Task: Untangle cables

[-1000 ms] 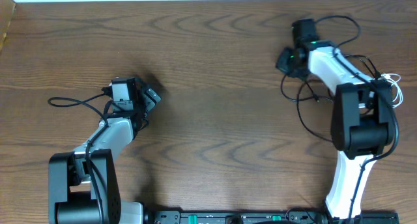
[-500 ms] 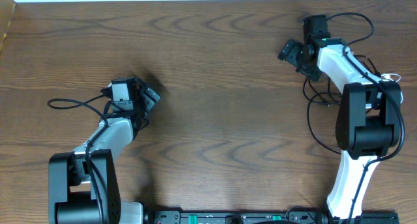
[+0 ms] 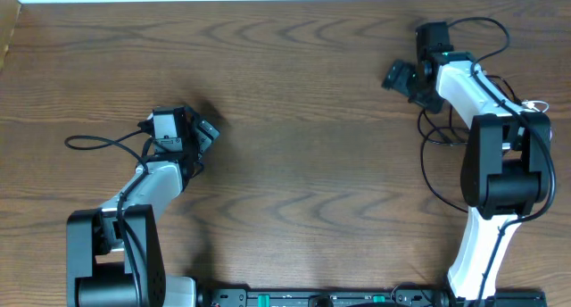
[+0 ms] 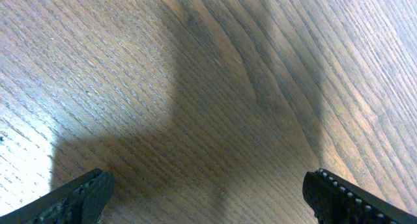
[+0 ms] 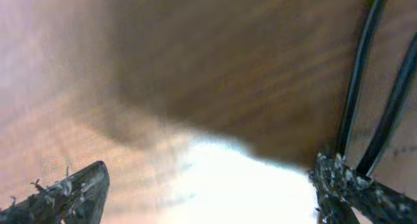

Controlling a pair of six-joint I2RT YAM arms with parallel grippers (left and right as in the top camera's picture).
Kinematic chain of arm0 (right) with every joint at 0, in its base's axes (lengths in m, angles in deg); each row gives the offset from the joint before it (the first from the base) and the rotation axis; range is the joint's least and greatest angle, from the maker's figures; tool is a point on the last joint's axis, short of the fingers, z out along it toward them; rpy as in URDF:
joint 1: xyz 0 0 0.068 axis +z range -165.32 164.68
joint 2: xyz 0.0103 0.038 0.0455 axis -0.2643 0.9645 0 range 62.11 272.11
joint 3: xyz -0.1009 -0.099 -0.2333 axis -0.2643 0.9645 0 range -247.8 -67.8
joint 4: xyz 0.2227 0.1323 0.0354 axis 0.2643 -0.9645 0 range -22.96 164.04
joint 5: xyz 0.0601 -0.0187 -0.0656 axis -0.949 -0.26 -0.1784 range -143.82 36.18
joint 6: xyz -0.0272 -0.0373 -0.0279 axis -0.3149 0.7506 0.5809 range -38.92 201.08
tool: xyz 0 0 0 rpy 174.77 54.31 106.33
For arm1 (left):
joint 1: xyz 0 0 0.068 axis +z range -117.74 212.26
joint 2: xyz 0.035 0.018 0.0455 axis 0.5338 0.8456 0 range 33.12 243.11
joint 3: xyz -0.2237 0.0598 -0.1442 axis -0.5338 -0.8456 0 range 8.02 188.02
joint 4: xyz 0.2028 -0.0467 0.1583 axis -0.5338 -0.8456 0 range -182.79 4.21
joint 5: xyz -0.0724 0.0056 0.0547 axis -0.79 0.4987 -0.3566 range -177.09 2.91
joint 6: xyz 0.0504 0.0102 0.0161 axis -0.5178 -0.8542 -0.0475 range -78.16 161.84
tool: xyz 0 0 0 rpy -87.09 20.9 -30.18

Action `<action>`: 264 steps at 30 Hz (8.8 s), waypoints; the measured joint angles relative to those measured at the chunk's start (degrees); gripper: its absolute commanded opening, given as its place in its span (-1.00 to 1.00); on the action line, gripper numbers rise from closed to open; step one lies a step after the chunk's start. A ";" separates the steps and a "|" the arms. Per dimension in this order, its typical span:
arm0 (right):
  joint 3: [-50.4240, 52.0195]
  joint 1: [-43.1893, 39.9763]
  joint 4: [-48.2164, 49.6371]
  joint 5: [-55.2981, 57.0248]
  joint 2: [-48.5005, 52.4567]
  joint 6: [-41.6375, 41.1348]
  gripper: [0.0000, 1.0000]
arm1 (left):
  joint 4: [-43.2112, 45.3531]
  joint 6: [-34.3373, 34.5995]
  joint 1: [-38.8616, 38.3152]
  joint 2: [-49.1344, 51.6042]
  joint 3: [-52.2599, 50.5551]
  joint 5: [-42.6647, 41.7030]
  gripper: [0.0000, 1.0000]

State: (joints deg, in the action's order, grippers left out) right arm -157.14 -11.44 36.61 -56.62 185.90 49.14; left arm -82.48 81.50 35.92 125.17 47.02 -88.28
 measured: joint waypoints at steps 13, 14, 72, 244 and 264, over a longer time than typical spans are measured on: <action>3.63 4.76 -8.20 0.04 -25.29 9.42 0.76 | 0.07 0.39 0.00 0.00 0.00 0.00 0.95; 3.58 5.49 -8.20 0.04 -28.30 10.08 0.77 | 0.09 0.44 0.00 0.00 0.00 0.00 0.95; 12.83 7.06 -8.15 2.60 -118.68 35.85 0.99 | 0.07 0.61 0.00 0.00 0.02 0.00 0.96; 88.96 6.10 33.53 4.94 -121.09 36.83 0.98 | 0.09 0.61 0.00 0.00 0.02 0.00 0.96; 88.96 6.10 33.51 4.72 -120.43 36.83 0.98 | 0.09 0.63 0.00 0.00 0.02 0.00 0.96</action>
State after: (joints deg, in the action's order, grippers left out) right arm -68.18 -5.35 70.12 -51.90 65.47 85.97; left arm -82.39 82.13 35.92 125.17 47.04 -88.28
